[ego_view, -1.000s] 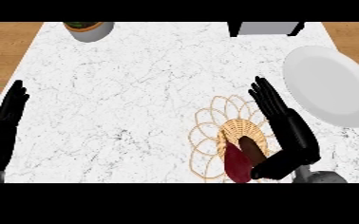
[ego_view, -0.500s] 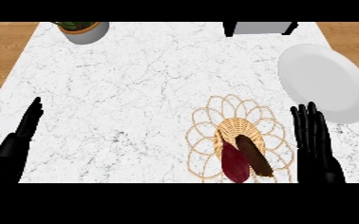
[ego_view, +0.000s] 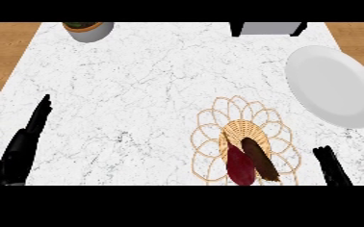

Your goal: Pick the sweet potato from the placemat and place it in the plate

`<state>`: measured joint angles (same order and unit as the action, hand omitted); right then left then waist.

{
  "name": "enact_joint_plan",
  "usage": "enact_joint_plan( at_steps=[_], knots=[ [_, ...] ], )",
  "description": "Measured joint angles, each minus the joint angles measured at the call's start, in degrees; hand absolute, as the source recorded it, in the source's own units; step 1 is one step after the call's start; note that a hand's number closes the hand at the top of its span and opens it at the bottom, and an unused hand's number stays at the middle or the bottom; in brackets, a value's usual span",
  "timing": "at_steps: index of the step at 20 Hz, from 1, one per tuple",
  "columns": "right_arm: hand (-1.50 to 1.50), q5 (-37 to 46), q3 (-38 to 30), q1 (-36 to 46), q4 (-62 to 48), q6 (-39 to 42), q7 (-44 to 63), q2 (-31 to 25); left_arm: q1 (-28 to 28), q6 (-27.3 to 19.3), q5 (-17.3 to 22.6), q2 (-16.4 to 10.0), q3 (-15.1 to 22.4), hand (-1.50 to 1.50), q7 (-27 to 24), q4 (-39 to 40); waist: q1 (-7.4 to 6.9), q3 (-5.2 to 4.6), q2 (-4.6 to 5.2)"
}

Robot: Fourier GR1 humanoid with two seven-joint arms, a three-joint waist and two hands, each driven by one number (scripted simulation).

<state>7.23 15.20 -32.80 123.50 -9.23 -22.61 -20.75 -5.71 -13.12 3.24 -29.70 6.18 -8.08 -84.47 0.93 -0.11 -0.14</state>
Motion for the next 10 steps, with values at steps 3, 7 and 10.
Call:
enact_joint_plan(
  at_steps=[3, 7, 10],
  knots=[
    [-1.5, 5.6, -0.8, -1.2, 2.5, 0.7, 6.5, -4.3, 0.7, 0.3, -0.2, 0.2, 0.0, 0.0, 0.0, 0.4, -0.32, -0.05, 0.12],
    [-1.5, 11.3, -1.5, -1.1, 7.0, 2.5, 17.9, -8.0, 0.8, 0.6, -0.7, 0.6, 0.0, 0.0, -0.2, 0.1, -0.89, -0.05, 0.2],
    [-1.5, 15.0, -0.7, 1.6, 8.0, 5.0, 26.8, -9.3, 1.1, 1.4, -0.9, 0.5, -0.4, 0.0, -0.8, 0.6, -1.25, -0.04, 0.26]
  ],
)
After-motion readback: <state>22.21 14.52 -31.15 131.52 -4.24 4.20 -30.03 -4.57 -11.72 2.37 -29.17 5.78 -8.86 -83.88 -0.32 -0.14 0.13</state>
